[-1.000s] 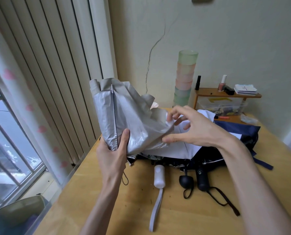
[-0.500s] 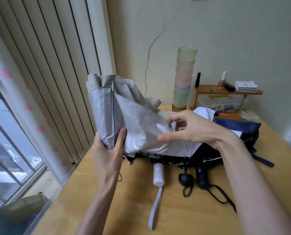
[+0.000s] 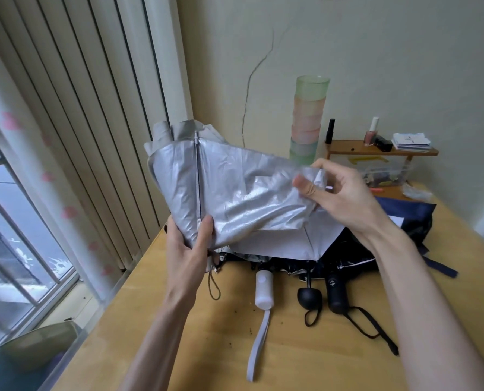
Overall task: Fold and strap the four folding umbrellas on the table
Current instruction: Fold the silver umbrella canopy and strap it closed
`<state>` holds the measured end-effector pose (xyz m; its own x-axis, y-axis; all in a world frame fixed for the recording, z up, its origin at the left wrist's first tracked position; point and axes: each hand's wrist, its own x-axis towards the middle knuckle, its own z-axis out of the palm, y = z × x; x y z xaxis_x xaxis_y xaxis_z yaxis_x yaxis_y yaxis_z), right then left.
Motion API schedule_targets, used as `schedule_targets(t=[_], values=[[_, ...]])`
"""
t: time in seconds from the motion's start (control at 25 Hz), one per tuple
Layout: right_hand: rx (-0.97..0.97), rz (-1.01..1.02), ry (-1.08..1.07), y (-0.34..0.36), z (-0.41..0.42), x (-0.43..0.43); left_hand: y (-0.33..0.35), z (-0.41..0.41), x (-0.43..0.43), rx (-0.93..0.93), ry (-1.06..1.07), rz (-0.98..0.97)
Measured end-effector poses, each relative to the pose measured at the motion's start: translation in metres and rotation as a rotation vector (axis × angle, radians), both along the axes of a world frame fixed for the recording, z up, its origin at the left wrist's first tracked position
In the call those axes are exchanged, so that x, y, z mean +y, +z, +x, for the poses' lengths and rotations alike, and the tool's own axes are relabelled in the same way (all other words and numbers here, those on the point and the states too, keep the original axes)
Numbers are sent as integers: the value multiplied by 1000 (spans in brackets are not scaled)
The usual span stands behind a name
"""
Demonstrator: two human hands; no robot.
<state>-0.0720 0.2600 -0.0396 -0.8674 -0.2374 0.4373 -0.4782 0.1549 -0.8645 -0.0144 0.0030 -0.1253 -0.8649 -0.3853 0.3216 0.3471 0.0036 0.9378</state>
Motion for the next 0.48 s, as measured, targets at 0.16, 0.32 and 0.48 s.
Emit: schedule_targets(t=[0.16, 0.32, 0.48], values=[[-139, 268, 123, 2, 5, 12, 3, 2, 3, 29, 17, -42], [-15, 186, 35, 12, 8, 26, 8, 3, -4, 22, -8, -55], [-50, -145, -34, -6, 11, 11, 1, 1, 2, 16, -12, -63]])
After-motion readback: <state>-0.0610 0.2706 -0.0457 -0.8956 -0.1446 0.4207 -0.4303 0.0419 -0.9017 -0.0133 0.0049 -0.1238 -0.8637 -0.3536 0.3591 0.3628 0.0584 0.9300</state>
